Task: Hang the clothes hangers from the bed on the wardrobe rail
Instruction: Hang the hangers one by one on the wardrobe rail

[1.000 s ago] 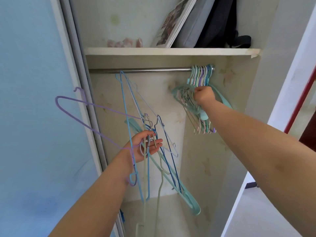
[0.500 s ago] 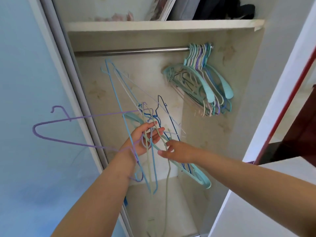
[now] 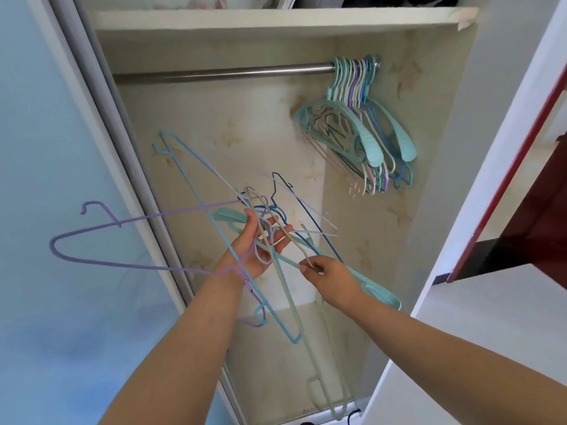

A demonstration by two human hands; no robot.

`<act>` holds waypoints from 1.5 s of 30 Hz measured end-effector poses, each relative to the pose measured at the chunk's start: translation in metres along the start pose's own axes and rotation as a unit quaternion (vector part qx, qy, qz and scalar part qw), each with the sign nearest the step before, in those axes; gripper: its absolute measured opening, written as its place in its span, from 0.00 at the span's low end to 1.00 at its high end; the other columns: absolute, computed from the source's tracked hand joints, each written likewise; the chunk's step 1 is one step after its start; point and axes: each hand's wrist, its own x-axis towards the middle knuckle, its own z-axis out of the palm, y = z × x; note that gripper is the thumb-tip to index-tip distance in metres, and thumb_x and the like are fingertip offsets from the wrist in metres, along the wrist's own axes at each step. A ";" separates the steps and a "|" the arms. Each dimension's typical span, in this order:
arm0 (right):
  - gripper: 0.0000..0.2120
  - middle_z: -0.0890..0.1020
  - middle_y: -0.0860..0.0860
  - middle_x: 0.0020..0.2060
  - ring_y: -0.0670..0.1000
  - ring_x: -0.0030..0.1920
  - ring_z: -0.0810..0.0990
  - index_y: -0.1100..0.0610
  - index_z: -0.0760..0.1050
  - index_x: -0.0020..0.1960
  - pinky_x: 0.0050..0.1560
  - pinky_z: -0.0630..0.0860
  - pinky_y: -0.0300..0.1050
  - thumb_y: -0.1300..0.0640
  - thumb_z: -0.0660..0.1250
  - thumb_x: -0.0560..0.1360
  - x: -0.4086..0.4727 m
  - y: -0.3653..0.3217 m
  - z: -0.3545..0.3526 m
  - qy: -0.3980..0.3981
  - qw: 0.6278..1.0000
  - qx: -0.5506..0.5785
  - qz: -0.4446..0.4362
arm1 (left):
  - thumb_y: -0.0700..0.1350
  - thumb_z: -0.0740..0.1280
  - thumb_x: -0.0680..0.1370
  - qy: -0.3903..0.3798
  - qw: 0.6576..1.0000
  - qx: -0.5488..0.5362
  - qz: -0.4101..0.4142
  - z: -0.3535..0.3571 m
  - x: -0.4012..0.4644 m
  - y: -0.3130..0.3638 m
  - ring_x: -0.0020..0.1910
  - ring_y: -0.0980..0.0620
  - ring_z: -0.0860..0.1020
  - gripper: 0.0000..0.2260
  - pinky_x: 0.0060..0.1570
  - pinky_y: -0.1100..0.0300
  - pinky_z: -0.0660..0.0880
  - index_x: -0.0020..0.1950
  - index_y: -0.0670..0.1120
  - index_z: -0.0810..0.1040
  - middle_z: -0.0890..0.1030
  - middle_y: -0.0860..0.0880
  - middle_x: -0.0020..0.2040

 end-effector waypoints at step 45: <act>0.57 0.65 0.59 0.71 0.59 0.68 0.69 0.58 0.45 0.77 0.67 0.68 0.54 0.39 0.75 0.62 0.025 0.065 0.023 -0.055 0.978 0.047 0.197 | 0.47 0.62 0.72 -0.035 0.997 0.060 -0.044 -0.021 -0.019 -0.012 0.30 0.52 0.73 0.15 0.30 0.62 0.72 0.55 0.41 0.78 0.74 0.47 0.39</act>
